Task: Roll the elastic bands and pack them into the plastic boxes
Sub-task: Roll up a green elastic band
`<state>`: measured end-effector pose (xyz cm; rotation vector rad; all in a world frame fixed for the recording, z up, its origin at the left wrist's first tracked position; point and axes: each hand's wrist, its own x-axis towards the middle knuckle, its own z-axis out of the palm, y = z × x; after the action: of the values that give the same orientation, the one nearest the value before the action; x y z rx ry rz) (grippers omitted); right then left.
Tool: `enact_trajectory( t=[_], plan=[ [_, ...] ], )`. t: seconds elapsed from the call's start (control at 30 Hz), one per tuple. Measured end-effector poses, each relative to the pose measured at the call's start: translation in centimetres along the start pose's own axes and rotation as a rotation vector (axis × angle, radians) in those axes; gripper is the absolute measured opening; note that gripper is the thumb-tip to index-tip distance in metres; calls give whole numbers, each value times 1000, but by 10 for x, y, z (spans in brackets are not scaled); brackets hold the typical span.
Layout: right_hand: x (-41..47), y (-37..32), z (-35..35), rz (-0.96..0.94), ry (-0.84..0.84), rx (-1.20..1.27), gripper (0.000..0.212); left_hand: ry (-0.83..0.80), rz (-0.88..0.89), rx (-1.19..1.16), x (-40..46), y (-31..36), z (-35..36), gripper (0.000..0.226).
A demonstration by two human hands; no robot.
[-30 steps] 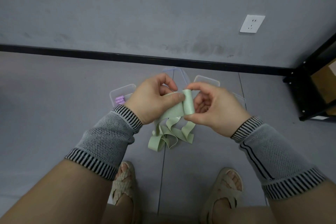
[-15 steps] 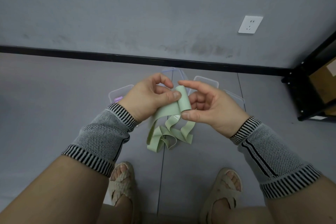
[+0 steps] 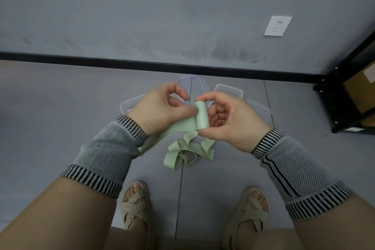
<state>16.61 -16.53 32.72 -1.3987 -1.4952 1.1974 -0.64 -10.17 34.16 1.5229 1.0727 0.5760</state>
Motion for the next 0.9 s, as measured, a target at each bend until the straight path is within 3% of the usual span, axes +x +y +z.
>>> enact_trajectory(
  t=[0.1, 0.17, 0.27, 0.33, 0.4, 0.5, 0.9],
  plan=[
    [0, 0, 5, -82, 79, -296, 52, 63, 47, 126, 3, -2, 9, 30],
    [-1, 1, 6, -157, 118, -392, 58, 72, 48, 85, 4, -3, 9, 29],
    [-2, 0, 4, -106, 128, -93, 68, 37, 34, -160, 2, 0, 3, 31],
    [-2, 0, 6, -29, 188, 129, 59, 44, 39, -284, 1, 1, 1, 32],
    [-2, -1, 9, 3, 267, 201, 41, 60, 52, -327, 1, 1, 3, 25],
    [-1, -3, 14, -8, 324, 224, 22, 69, 71, -303, 2, 1, 6, 20],
    [3, -2, 18, -77, 472, 150, 28, 165, 87, -249, 6, -2, 16, 14]
  ],
)
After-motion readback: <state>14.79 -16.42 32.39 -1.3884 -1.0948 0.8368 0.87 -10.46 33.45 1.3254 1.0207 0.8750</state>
